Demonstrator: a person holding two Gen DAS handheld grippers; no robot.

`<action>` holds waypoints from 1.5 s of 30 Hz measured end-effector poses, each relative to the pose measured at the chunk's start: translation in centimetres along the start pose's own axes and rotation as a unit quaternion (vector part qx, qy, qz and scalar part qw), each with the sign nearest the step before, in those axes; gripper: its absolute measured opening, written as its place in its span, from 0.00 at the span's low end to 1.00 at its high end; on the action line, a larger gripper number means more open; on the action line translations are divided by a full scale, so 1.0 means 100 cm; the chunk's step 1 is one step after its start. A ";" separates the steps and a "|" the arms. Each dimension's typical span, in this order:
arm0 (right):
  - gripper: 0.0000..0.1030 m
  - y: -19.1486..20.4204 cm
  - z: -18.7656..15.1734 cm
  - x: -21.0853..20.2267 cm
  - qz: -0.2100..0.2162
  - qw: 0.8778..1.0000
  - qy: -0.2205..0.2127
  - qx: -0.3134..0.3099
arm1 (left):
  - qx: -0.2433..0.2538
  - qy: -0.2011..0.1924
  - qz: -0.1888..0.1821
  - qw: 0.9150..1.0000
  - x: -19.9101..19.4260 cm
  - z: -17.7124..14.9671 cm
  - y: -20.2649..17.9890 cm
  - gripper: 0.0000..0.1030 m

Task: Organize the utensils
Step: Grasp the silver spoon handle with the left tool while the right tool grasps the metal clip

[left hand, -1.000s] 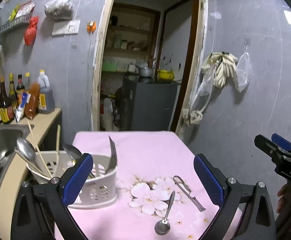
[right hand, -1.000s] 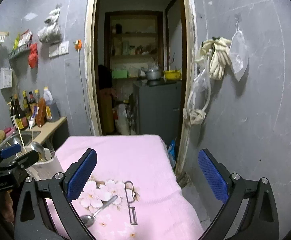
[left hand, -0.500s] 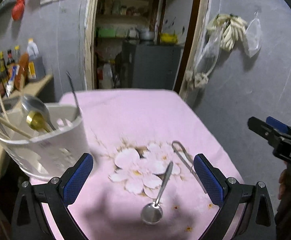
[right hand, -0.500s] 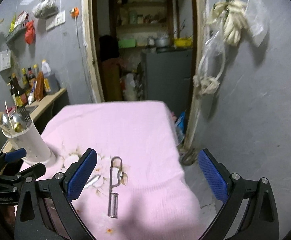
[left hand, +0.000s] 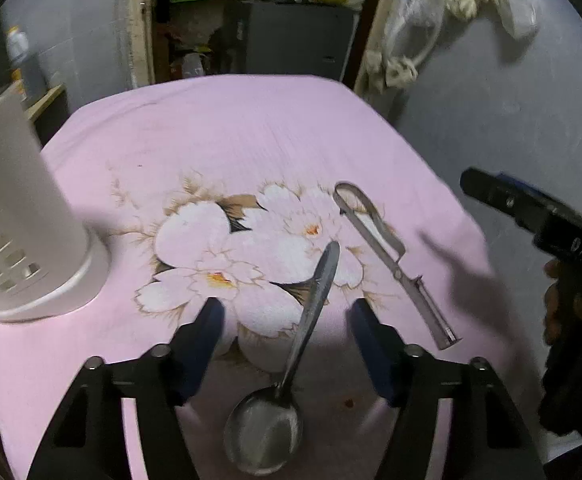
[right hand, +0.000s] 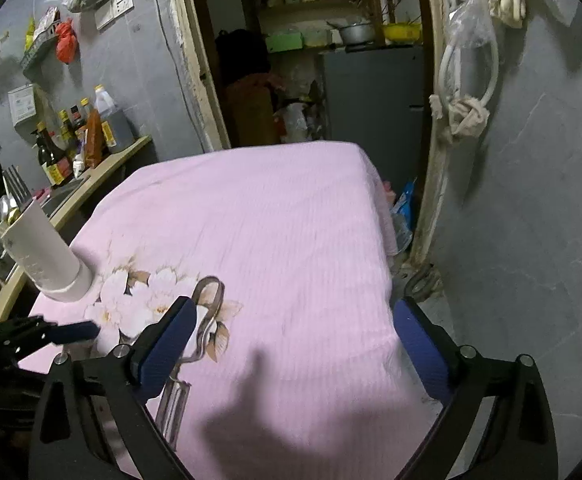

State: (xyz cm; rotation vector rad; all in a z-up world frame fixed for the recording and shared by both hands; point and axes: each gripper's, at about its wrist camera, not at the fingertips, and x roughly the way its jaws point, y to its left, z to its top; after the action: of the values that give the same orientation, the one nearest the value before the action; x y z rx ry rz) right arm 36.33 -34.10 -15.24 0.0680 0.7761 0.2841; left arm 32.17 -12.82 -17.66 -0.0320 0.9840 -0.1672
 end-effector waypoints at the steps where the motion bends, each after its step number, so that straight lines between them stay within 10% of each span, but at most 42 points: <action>1: 0.88 0.001 -0.001 0.003 0.006 1.000 0.004 -0.001 | 0.011 -0.003 0.007 1.000 0.001 0.001 -0.003 0.57; 14: 0.71 0.013 -0.011 0.036 0.060 0.997 0.046 -0.015 | 0.031 -0.007 0.048 0.998 0.011 0.013 -0.004 0.18; 25: 0.58 0.042 -0.003 0.067 0.099 0.991 0.082 -0.041 | -0.035 -0.004 0.046 0.998 0.007 0.015 0.032 0.16; 40: 0.53 0.070 0.011 0.079 0.064 0.988 0.107 -0.088 | -0.034 -0.002 0.036 0.999 0.010 0.013 0.036 0.17; 45: 0.37 0.070 0.015 0.083 0.042 0.990 0.111 -0.074 | -0.043 0.007 0.017 0.999 0.012 0.017 0.044 0.18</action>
State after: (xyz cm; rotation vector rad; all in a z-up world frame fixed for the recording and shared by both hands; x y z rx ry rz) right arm 41.40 -25.00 -18.68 -0.0726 0.9717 0.4342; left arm 34.78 -8.73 -18.19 -0.0927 1.0049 -0.0930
